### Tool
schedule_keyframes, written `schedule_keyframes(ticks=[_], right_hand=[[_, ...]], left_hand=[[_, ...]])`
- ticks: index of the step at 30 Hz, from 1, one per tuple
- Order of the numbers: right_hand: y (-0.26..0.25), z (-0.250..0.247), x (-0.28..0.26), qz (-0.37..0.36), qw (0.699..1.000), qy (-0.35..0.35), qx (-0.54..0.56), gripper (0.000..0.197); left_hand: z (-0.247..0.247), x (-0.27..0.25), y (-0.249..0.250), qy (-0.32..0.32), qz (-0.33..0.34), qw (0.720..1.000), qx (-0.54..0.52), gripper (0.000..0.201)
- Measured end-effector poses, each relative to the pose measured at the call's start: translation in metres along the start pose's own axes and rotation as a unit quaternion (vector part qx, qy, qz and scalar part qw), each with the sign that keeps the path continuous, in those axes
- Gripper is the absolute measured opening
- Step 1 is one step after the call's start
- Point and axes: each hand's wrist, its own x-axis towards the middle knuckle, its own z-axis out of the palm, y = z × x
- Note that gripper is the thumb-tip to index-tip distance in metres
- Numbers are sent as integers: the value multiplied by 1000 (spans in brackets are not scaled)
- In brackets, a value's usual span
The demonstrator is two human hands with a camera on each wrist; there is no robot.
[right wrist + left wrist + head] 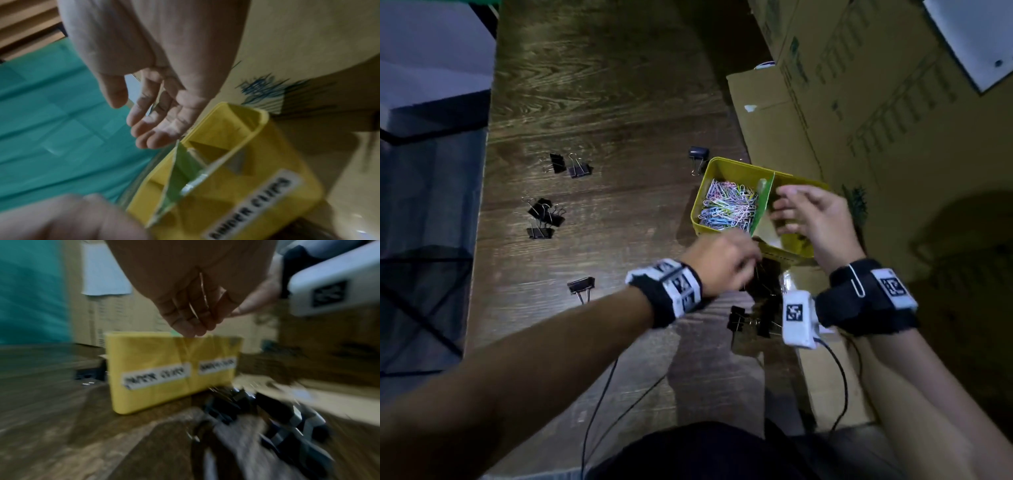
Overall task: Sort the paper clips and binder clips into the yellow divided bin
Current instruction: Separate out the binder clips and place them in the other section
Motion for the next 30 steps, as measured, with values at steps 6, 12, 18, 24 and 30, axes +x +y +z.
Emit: schedule_keyframes(ticks=[6, 12, 18, 24, 30], right_hand=[[35, -13, -5, -8, 985, -13, -169, 21], [38, -8, 0, -99, 877, -71, -465, 30], [46, -6, 2, -132, 831, -53, -538, 15], [42, -9, 11, -86, 851, -7, -518, 18], [-2, 62, 3, -190, 876, 0, -444, 19]], left_hand=[[83, -3, 34, -239, 80, 958, 134, 63], [100, -16, 9, -262, -5, 952, 158, 61], [63, -77, -59, -206, -57, 966, 143, 48], [28, -129, -104, -182, -126, 965, 138, 46], [-21, -160, -143, -86, -189, 974, 94, 57]])
